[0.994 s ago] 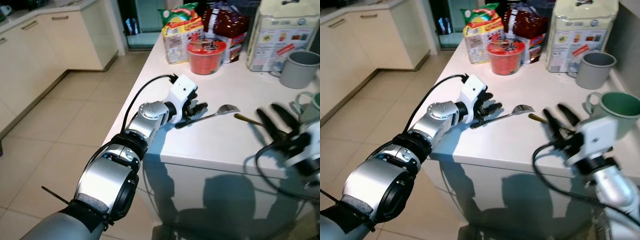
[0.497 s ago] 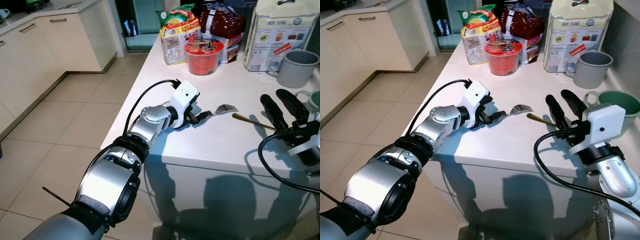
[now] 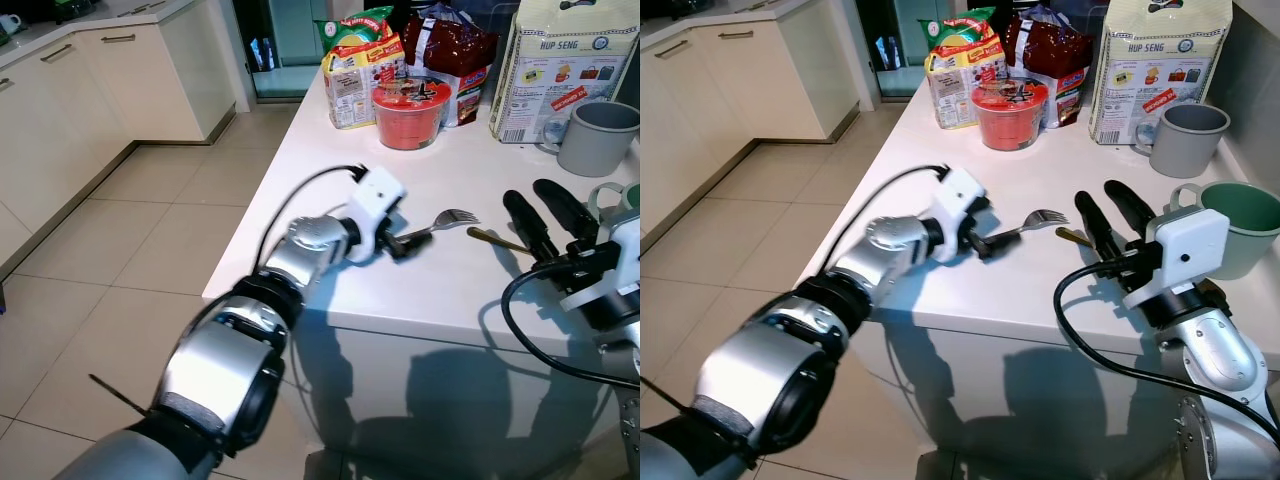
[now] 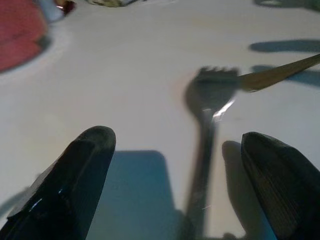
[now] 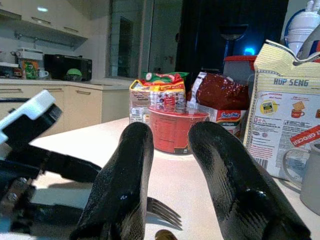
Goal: Setting the table
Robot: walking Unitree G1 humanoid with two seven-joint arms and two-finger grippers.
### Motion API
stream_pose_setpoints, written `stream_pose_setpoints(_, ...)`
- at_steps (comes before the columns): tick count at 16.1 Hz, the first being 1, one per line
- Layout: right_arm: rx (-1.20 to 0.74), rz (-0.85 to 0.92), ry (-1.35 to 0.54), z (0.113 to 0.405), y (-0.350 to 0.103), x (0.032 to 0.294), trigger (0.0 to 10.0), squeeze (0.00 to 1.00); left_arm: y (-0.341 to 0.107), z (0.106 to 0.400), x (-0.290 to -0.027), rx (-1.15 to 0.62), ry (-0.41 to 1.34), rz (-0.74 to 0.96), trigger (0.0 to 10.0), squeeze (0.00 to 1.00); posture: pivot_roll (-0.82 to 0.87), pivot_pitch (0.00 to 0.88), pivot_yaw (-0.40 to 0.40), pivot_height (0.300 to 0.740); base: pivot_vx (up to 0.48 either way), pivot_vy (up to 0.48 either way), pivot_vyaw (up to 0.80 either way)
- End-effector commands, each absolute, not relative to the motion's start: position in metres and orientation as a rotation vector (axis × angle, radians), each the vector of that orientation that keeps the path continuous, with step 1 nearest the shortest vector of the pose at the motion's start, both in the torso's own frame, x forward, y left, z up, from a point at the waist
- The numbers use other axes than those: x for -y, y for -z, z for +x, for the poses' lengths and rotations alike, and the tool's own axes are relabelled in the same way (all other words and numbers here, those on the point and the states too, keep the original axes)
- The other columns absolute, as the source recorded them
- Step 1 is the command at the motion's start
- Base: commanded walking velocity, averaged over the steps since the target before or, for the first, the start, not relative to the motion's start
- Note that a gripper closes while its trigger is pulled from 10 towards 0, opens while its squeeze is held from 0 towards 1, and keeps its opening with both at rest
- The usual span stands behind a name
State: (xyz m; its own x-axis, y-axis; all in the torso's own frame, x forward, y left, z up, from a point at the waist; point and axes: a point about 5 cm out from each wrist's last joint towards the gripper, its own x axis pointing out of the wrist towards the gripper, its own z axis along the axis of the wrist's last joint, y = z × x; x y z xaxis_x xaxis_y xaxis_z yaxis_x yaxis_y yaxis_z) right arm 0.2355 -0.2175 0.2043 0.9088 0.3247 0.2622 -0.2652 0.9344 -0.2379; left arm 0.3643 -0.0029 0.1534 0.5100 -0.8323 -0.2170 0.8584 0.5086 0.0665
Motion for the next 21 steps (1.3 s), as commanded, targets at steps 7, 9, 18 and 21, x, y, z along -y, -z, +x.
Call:
stream_pose_setpoints(7,0.303,-0.213,-0.342,0.24,-0.204,0.211,10.0,0.0,-0.138,0.356,0.007,-0.308,1.076,0.011,10.0,0.0,-0.18,0.0,0.147,0.74,0.0,0.0,0.0)
stream_pose_setpoints(9,0.302,-0.212,-0.343,0.241,-0.204,0.211,10.0,0.0,-0.134,0.354,0.006,-0.344,1.082,0.003,10.0,0.0,-0.18,0.0,0.149,0.74,0.0,0.0,0.0)
stream_pose_setpoints(18,0.298,-0.22,-0.343,0.24,-0.202,0.21,10.0,0.0,-0.128,0.351,0.008,-0.369,1.087,0.065,10.0,0.0,-0.19,0.0,0.155,0.74,0.0,0.0,0.0)
stream_pose_setpoints(21,0.297,-0.223,-0.343,0.239,-0.202,0.21,10.0,0.0,-0.125,0.35,0.008,-0.371,1.09,0.106,10.0,0.0,-0.19,0.0,0.157,0.74,0.0,0.0,0.0)
